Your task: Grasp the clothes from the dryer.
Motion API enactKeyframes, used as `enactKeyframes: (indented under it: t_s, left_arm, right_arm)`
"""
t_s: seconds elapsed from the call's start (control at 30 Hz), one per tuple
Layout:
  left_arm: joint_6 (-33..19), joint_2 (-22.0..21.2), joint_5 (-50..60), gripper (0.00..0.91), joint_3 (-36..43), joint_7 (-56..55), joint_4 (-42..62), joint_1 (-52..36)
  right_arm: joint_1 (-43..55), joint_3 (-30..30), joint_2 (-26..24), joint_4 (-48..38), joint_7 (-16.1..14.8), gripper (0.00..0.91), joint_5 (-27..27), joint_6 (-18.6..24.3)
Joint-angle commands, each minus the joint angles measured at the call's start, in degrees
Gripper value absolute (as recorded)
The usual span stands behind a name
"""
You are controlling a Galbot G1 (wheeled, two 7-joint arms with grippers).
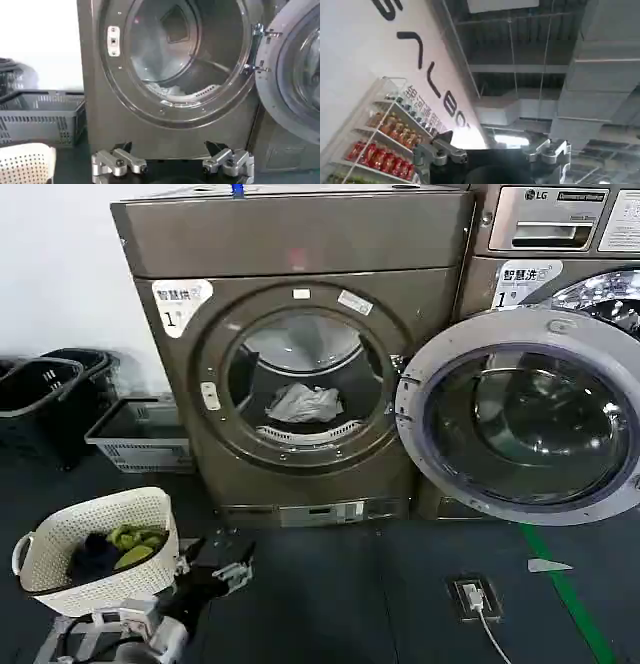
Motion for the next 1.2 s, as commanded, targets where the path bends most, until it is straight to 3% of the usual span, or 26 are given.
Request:
enactKeyframes:
  t_s: [0.03, 1.2]
  left_arm:
    - [-0.1, 0.1, 0.3, 0.907, -0.2, 0.0, -0.3, 0.0]
    - [-0.4, -0.5, 0.6, 0.907, 0.4, 0.3, -2.3, 1.0]
  right_arm:
    - [0.0, -0.2, 0.1, 0.0, -0.2, 0.907, 1.2, 0.4]
    - [-0.4, 0.9, -0.5, -1.0, -0.6, 0.907, 2.1, 1.3]
